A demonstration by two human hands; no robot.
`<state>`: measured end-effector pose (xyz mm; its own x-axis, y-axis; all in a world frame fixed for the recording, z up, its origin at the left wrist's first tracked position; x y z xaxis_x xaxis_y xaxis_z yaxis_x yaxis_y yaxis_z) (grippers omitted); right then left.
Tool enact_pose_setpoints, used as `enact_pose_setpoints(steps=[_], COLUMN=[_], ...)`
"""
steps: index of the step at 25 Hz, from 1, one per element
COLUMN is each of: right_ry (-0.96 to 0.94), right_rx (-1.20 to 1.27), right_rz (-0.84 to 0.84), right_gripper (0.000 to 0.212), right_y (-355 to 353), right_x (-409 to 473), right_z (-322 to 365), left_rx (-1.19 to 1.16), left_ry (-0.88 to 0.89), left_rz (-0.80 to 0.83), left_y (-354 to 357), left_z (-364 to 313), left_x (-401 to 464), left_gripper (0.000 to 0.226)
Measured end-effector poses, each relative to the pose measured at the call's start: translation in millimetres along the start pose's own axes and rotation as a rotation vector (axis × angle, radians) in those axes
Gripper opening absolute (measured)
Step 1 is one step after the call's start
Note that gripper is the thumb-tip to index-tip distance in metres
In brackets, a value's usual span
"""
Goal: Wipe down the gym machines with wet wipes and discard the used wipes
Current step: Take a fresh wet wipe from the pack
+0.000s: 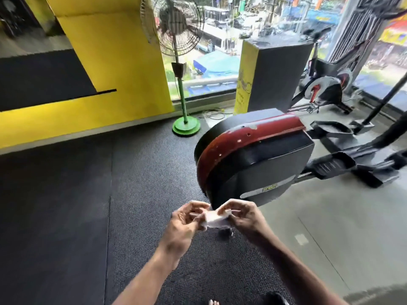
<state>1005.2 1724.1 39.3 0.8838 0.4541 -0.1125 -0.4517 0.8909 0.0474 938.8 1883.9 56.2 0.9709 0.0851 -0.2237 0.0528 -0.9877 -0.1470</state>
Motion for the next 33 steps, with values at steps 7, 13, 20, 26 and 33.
enact_pose_setpoints(steps=[7,13,20,26,33], right_ry=[-0.027,-0.141,-0.066,-0.012,0.056], right_rx=[-0.065,-0.260,-0.164,0.062,0.141], right_rz=[-0.058,-0.168,-0.428,-0.564,-0.693], right_gripper=[0.017,0.032,0.008,0.022,0.009], right_y=[30.0,42.8,-23.2,-112.9,-213.7], right_x=[201.9,354.5,485.8,617.2,733.7], right_z=[34.3,88.5,75.5,50.0,71.1], left_rx=[-0.142,-0.135,0.000,0.081,0.091], left_ry=[-0.058,0.014,0.004,-0.054,-0.048], left_rz=[0.012,0.176,0.332,0.472,0.641], left_y=[-109.2,-187.0,-184.9,-153.9,-96.0], left_z=[-3.0,-53.8,-74.9,-99.5,-163.1], left_x=[183.2,339.9,526.7,700.1,870.6], left_gripper=[0.030,0.028,0.019,0.015,0.010])
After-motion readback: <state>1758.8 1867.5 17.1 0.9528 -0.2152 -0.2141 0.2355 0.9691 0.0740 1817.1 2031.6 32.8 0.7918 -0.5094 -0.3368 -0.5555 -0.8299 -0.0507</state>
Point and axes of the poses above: each hand's wrist, its own x-axis towards the middle knuckle, its own y-axis out of the palm, z = x × y, the point moved 10 cm from there along x, towards the middle knuckle, and after that the axes turned 6 degrees about x, right-handed, at the moved point
